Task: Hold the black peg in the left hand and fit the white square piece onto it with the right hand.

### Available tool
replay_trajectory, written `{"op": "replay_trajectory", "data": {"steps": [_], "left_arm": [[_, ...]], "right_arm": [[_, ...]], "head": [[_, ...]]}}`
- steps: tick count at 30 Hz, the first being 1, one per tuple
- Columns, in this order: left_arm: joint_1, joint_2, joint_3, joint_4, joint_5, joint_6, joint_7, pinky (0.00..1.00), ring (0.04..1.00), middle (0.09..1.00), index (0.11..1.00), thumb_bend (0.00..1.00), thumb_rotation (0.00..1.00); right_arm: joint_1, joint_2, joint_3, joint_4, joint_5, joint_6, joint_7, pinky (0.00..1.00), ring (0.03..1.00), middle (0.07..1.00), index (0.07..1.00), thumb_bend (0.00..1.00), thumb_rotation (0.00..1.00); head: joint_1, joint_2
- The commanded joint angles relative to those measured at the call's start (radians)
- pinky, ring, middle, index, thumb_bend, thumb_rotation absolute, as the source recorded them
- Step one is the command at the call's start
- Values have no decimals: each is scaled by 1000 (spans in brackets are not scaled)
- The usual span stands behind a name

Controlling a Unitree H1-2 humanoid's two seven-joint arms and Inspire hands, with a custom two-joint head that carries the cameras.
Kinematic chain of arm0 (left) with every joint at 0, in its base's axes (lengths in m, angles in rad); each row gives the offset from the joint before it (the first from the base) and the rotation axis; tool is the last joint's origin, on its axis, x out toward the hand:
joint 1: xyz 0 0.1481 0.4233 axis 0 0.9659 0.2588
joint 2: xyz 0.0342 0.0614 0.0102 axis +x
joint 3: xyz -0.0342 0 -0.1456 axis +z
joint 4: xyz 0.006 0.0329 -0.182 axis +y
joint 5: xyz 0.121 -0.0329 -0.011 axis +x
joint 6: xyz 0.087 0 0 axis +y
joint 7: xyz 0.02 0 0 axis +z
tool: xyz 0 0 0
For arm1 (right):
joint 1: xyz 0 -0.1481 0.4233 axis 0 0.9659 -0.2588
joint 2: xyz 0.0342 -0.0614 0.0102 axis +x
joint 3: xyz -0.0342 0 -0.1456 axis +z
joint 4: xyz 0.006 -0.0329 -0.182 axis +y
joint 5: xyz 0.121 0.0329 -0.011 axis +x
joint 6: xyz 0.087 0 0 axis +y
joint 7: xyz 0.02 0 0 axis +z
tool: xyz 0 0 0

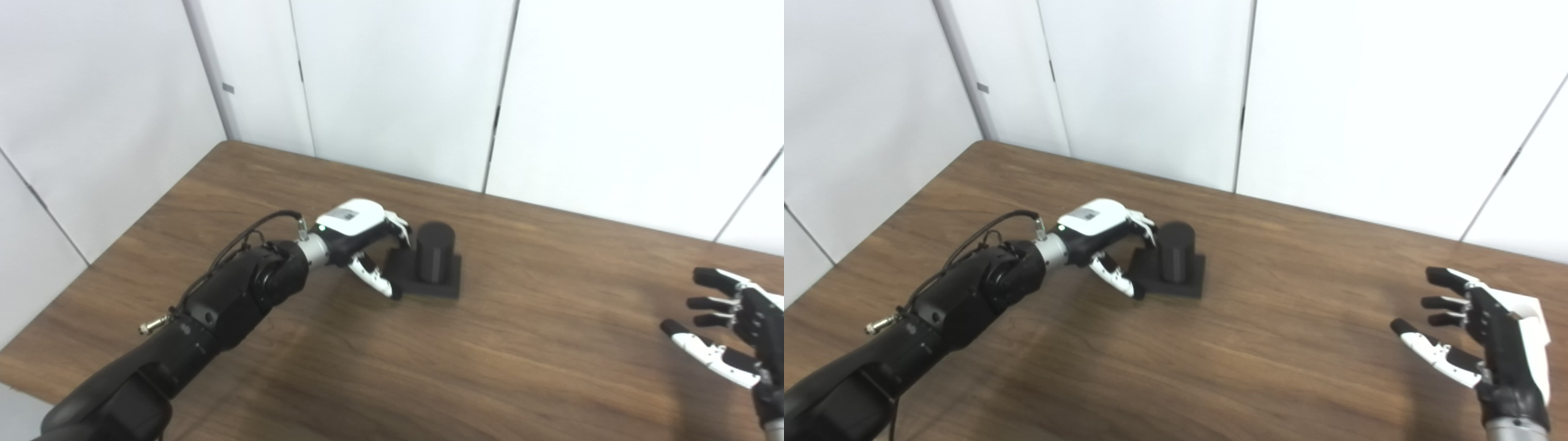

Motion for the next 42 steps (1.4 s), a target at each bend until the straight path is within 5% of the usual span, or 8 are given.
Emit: {"op": "replay_trajectory", "data": {"steps": [1, 14, 22, 30, 37, 42], "left_arm": [[7, -22, -54, -16, 11, -69, -67, 881, 890, 850, 485, 523, 69], [-8, -97, -179, -111, 34, -57, -232, 911, 904, 862, 486, 523, 72], [-37, -101, -294, -183, 256, -44, -233, 919, 920, 886, 488, 520, 82], [-67, -85, -369, -186, 400, -26, -311, 949, 944, 905, 490, 517, 89], [-56, -65, -354, -174, 386, -30, -300, 921, 925, 888, 490, 519, 85], [-38, -45, -330, -145, 367, -60, -239, 918, 909, 881, 491, 520, 84]], "right_arm": [[-35, -11, -9, -7, 5, -53, -15, 528, 625, 740, 711, 501, 0], [-41, -19, -5, 59, -19, -152, -33, 494, 600, 721, 698, 528, 0], [-46, -11, -1, 70, -28, -169, -39, 494, 601, 723, 695, 533, 0], [-46, -18, 2, 34, -59, -176, -52, 475, 593, 716, 691, 539, 0], [-69, -95, -21, -13, -81, -157, -23, 466, 581, 710, 683, 573, 0], [-108, -211, -46, -53, -153, -70, 23, 511, 621, 736, 697, 607, 12]], "head": [[-11, 3], [-78, 20], [-145, 34], [-272, 30], [-397, 7], [-507, -38]]}}
